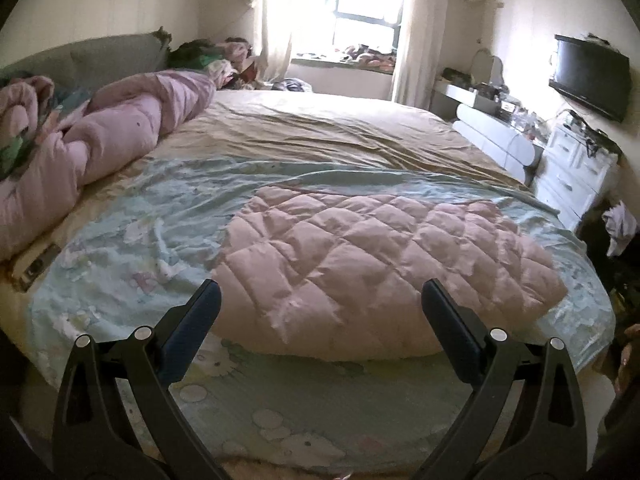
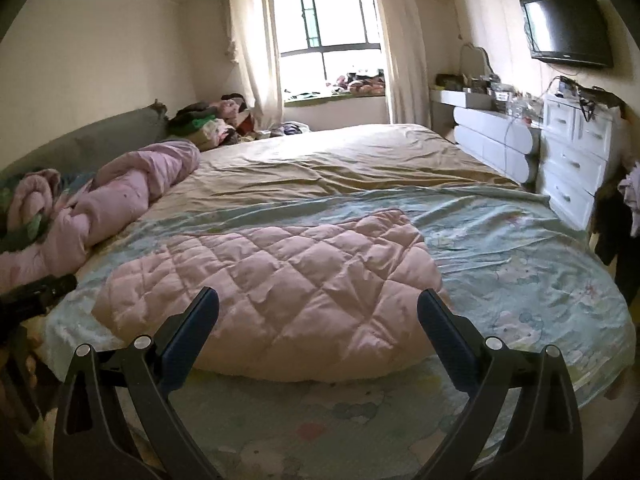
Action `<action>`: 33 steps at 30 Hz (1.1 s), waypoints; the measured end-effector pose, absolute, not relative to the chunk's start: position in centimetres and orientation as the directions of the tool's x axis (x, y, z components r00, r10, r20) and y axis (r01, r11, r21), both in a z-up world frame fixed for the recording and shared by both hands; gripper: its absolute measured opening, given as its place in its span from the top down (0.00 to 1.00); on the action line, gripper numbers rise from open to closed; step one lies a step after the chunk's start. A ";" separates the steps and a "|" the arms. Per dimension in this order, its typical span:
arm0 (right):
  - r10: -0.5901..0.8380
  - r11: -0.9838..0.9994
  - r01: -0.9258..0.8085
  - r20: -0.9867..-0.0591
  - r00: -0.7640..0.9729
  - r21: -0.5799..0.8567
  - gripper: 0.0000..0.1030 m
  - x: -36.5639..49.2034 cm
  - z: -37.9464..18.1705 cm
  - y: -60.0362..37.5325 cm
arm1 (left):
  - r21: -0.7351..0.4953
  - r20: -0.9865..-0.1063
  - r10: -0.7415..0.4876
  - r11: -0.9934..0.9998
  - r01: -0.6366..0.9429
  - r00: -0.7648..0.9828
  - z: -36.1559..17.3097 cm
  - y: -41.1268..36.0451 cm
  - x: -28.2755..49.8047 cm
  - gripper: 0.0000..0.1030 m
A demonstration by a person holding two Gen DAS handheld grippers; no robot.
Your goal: Fold large clothes
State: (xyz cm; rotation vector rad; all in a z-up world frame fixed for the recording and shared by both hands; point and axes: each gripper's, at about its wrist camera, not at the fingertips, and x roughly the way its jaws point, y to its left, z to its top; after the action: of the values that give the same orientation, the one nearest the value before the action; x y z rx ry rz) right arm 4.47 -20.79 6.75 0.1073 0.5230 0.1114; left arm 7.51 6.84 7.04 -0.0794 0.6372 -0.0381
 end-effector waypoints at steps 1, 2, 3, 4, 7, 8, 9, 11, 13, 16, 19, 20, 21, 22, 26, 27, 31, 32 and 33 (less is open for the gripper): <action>0.143 0.987 -0.089 -0.490 0.860 0.132 0.04 4.2 6.7 -20.4 | -0.078 -0.589 -0.058 0.997 0.015 0.806 7.1 6.5 7.2 0.09; 0.152 0.986 -0.098 -0.489 0.859 0.133 0.04 3.8 6.7 -20.1 | -0.071 -0.585 -0.058 0.997 0.020 0.809 7.1 6.2 6.8 0.09; 0.158 0.986 -0.109 -0.490 0.857 0.126 0.04 3.5 6.6 -19.7 | -0.070 -0.584 -0.058 0.997 0.021 0.810 7.1 6.1 6.6 0.09; 0.162 0.986 -0.117 -0.491 0.856 0.120 0.04 3.3 6.4 -19.4 | -0.066 -0.582 -0.060 0.997 0.026 0.811 7.0 5.8 6.2 0.09; 0.191 0.981 -0.146 -0.499 0.845 0.128 0.04 2.5 5.9 -18.6 | -0.056 -0.581 -0.059 0.998 0.032 0.812 6.8 5.2 5.5 0.09; 0.190 0.981 -0.145 -0.501 0.844 0.129 0.04 2.3 5.7 -18.4 | -0.055 -0.576 -0.059 0.998 0.033 0.815 6.6 4.9 5.0 0.09; 0.188 0.982 -0.144 -0.501 0.845 0.124 0.04 2.0 5.5 -18.2 | -0.057 -0.573 -0.063 0.998 0.037 0.817 6.5 4.7 4.6 0.09; 0.180 0.983 -0.145 -0.498 0.848 0.109 0.04 1.4 5.3 -17.9 | -0.050 -0.573 -0.067 0.998 0.047 0.817 6.1 4.2 4.0 0.09; 0.178 0.984 -0.146 -0.494 0.851 0.103 0.04 0.7 4.8 -17.6 | -0.043 -0.575 -0.066 0.998 0.050 0.815 5.6 3.9 3.4 0.09; 0.194 0.980 -0.145 -0.510 0.838 0.136 0.04 -0.1 3.9 -17.5 | -0.037 -0.582 -0.075 0.997 0.066 0.810 4.6 3.0 2.3 0.09; 0.182 0.983 -0.143 -0.527 0.830 0.115 0.04 -1.1 2.7 -17.0 | -0.047 -0.581 -0.091 0.996 0.078 0.809 3.9 2.6 1.5 0.09; 0.164 0.987 -0.140 -0.528 0.833 0.084 0.04 -1.5 2.3 -16.7 | -0.059 -0.581 -0.098 0.995 0.078 0.808 3.6 2.6 1.1 0.09; 0.155 0.988 -0.137 -0.529 0.834 0.073 0.04 -1.7 1.8 -16.6 | -0.064 -0.583 -0.100 0.995 0.077 0.806 3.4 2.4 0.9 0.09; 0.156 0.988 -0.134 -0.543 0.825 0.079 0.04 -2.0 1.1 -16.5 | -0.065 -0.588 -0.098 0.995 0.074 0.803 3.0 2.2 0.7 0.09; 0.180 0.983 -0.118 -0.632 0.753 0.140 0.04 -1.8 -1.5 -16.2 | -0.070 -0.604 -0.086 0.996 0.055 0.792 1.8 1.9 0.4 0.09; 0.180 0.983 -0.115 -0.642 0.745 0.143 0.04 -1.8 -2.0 -16.1 | -0.073 -0.610 -0.084 0.996 0.049 0.788 1.5 1.8 0.4 0.09; 0.184 0.982 -0.121 -0.631 0.754 0.142 0.04 -1.9 -2.0 -15.8 | -0.062 -0.620 -0.078 0.997 0.051 0.781 1.0 1.6 0.0 0.09; 0.182 0.983 -0.124 -0.622 0.761 0.136 0.04 -2.0 -2.0 -15.6 | -0.059 -0.619 -0.075 0.997 0.048 0.781 1.0 1.5 -0.1 0.09; 0.180 0.983 -0.126 -0.616 0.767 0.130 0.04 -2.1 -1.9 -15.6 | -0.056 -0.618 -0.072 0.997 0.047 0.783 1.1 1.5 -0.1 0.09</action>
State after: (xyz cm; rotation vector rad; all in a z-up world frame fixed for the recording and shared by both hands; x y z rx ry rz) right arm -2.15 -15.63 -1.89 0.0830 0.6768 0.1661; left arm -0.12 1.53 1.09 -0.0388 0.6682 -0.0638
